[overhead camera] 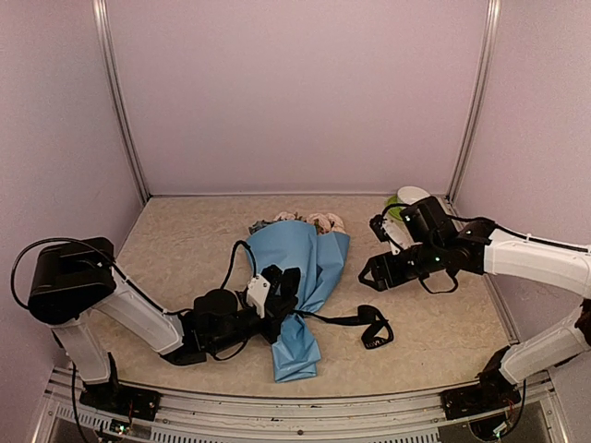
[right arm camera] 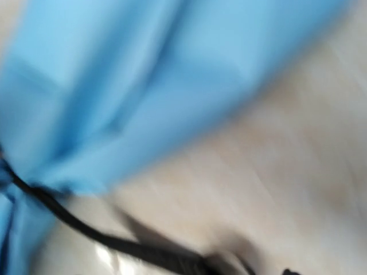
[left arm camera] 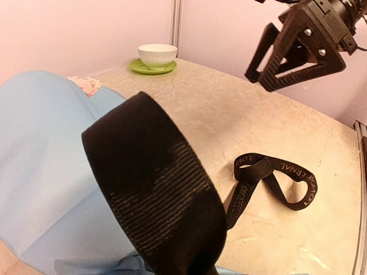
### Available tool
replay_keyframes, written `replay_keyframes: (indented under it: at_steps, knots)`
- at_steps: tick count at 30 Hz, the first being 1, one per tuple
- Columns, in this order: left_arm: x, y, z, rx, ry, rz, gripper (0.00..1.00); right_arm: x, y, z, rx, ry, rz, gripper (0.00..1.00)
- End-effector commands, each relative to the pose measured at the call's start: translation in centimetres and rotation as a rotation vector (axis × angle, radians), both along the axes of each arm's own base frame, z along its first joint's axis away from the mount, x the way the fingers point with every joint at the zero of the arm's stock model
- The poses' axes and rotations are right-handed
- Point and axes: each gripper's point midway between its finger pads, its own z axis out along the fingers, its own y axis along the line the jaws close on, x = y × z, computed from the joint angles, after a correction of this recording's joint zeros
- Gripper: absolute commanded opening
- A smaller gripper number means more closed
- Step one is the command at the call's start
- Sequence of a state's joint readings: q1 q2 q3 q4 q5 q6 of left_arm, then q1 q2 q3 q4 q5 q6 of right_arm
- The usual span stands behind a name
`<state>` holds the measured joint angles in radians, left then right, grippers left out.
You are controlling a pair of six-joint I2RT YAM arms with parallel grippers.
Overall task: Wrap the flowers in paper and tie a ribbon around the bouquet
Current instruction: Pick up the right side of the half-tied ribbon from the center of the board.
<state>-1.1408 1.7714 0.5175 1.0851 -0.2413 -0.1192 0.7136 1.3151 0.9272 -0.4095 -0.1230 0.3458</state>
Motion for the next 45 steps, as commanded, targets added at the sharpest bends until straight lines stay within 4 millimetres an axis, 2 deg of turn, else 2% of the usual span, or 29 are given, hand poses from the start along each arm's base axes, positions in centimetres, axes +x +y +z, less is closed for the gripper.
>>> replay_keyframes:
  at_steps: [1,4,7,13,15,20,22,23,25,30,32,34,36,38,41,44,45]
  knots:
    - [0.2,-0.7,0.1,0.002,-0.015,0.012,0.0,-3.9,-4.8,-4.9,-0.189,0.229,-0.118,0.7]
    - [0.2,-0.9,0.1,0.012,-0.026,0.017,0.0,-5.6,-5.3,-6.0,-0.182,0.301,-0.126,0.69]
    - [0.1,-0.9,0.3,0.021,-0.033,0.018,0.0,-7.2,-5.2,-7.5,-0.159,0.38,-0.134,0.78]
    - [-0.3,-1.5,-0.3,0.057,-0.04,0.012,0.0,-9.2,-5.7,-11.2,-0.191,0.457,-0.143,0.78]
    - [-0.4,-1.5,-0.3,0.056,-0.039,0.01,0.0,-9.4,-5.9,-12.4,-0.204,0.467,-0.149,0.69]
    - [-0.4,-1.5,-0.1,0.063,-0.045,0.01,0.0,-9.4,-4.9,-13.7,-0.164,0.479,-0.12,0.27]
    - [-0.4,-1.3,0.0,0.066,-0.049,0.015,0.0,-8.8,-5.6,-13.8,-0.187,0.45,-0.147,0.06]
    - [-0.4,-1.3,0.0,0.067,-0.049,0.017,0.0,-8.5,-6.1,-13.7,-0.199,0.436,-0.163,0.0]
    - [-0.5,-1.2,0.0,0.07,-0.051,0.016,0.0,-7.5,-7.2,-13.1,-0.206,0.397,-0.2,0.0]
    - [-0.6,-1.3,0.1,0.072,-0.053,0.011,0.0,-5.0,-8.5,-10.6,-0.149,0.324,-0.24,0.0]
    - [-0.7,-1.3,0.1,0.076,-0.054,0.008,0.0,-3.6,-8.6,-9.0,-0.16,0.274,-0.246,0.0]
    - [-0.8,-1.3,-0.1,0.089,-0.06,0.004,0.0,-1.4,-8.5,-6.7,-0.186,0.203,-0.238,0.0]
    - [-0.9,-1.3,-0.3,0.103,-0.066,0.006,0.0,1.5,-7.6,-3.4,-0.189,0.114,-0.229,0.0]
    - [-0.9,-1.3,-0.4,0.114,-0.073,0.008,0.0,4.6,-5.3,0.6,-0.133,0.032,-0.198,0.0]
    - [-1.0,-1.4,-0.3,0.124,-0.082,0.01,0.0,7.8,0.3,6.7,0.009,-0.059,-0.098,0.0]
    - [-1.3,-1.7,-0.3,0.13,-0.088,0.007,0.0,8.8,7.1,12.1,0.076,-0.16,0.017,0.0]
    - [-1.4,-1.7,-0.4,0.131,-0.09,0.006,0.0,8.6,9.7,14.9,0.124,-0.202,0.067,0.0]
